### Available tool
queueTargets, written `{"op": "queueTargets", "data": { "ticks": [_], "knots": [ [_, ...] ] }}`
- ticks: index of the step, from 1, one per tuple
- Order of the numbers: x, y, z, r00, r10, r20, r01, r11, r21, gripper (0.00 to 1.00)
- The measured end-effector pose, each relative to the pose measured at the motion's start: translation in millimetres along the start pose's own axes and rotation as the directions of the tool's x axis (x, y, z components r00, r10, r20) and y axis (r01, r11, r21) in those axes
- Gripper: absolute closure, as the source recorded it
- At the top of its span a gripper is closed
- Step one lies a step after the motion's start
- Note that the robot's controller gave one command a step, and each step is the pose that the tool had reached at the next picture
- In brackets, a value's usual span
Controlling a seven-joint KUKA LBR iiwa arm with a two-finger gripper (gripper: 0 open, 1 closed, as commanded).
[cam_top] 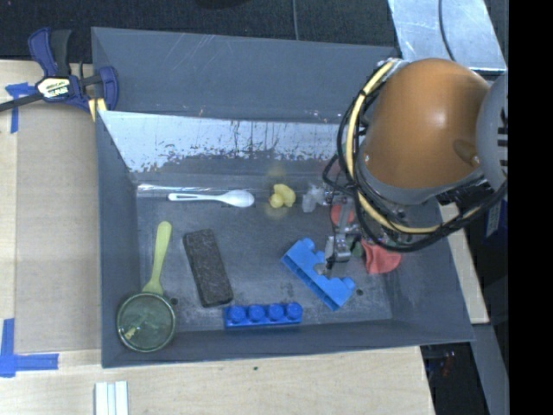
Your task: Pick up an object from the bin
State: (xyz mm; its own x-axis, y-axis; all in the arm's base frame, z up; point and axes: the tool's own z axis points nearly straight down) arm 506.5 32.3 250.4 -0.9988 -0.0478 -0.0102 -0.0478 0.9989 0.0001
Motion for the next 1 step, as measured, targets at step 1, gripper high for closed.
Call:
{"op": "queueTargets", "data": {
  "ticks": [1],
  "knots": [
    [-28.9, -9.8, 45.7, 0.996, 0.088, -0.002, -0.088, 0.996, -0.001, 0.0]
  ]
}}
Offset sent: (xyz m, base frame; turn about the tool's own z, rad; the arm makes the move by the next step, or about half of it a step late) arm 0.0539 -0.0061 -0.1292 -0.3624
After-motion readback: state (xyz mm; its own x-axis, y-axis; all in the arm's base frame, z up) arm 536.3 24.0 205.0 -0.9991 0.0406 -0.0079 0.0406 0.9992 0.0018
